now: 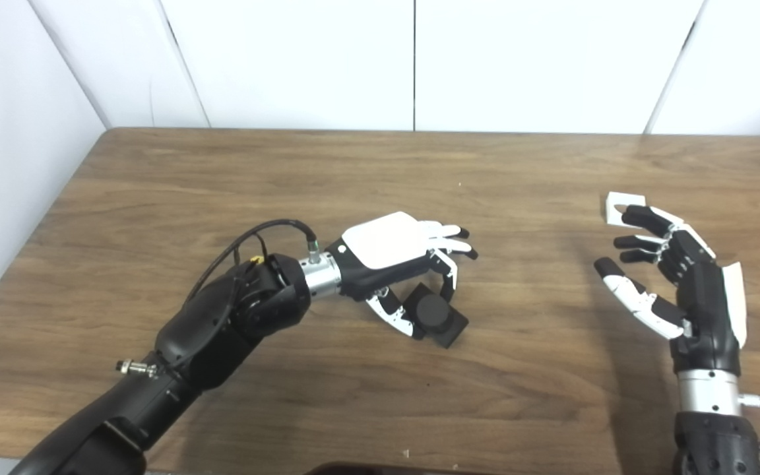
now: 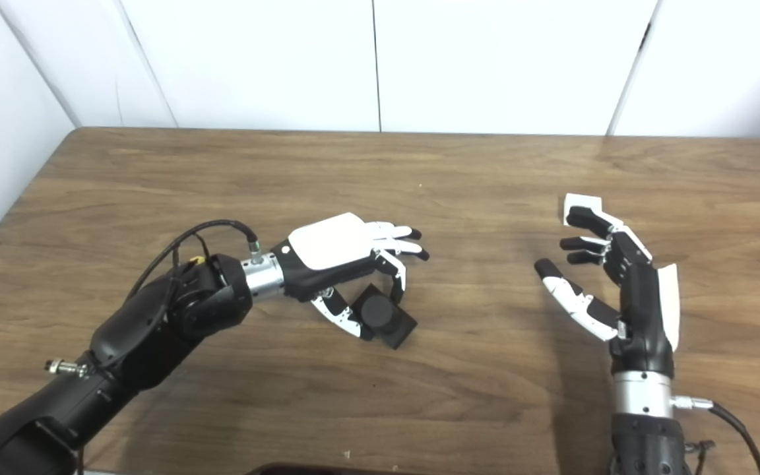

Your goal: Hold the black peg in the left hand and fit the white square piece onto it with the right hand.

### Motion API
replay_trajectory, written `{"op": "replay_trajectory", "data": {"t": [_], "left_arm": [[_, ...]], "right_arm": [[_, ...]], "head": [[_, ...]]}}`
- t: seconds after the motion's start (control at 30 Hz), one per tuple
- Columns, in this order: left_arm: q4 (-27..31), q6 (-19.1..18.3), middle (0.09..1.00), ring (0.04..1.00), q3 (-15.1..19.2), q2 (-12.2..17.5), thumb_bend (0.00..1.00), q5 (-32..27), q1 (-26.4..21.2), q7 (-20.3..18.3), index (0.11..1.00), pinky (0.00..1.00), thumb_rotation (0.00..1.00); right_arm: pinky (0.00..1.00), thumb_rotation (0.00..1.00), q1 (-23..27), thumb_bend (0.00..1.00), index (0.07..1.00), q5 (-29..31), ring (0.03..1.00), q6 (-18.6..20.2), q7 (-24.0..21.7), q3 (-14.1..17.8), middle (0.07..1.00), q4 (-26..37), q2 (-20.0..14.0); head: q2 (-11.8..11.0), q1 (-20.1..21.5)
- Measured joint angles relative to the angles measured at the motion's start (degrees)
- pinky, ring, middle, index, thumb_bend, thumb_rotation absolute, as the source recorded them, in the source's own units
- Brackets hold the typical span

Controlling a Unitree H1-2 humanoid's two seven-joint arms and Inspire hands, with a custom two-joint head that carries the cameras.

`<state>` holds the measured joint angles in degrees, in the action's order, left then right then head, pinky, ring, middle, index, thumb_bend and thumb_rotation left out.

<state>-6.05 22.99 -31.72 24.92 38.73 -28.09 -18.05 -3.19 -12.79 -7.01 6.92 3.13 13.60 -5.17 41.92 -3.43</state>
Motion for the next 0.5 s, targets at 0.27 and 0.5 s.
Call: {"op": "replay_trajectory", "data": {"t": [0.27, 0.5], "left_arm": [[-0.78, -0.13, 0.916, 0.98, 0.0, 0.1, 0.52, -1.56, -0.37, -0.93, 0.494, 0.94, 0.08], [-5.88, -0.28, 0.924, 0.991, 0.5, 0.08, 0.52, -10.03, -1.33, -4.44, 0.493, 0.96, 0.08]], "right_arm": [[0.53, 0.29, 0.03, 0.5, 0.726, -0.17, 0.623, 0.63, 0.03, 0.33, 0.739, 1.19, 0.0], [0.55, 0.29, 0.22, 0.51, 0.726, -1.11, 0.634, 1.72, 0.23, -0.4, 0.744, 1.99, 0.65]], "head": [[0.35, 4.12], [-0.17, 12.73]]}}
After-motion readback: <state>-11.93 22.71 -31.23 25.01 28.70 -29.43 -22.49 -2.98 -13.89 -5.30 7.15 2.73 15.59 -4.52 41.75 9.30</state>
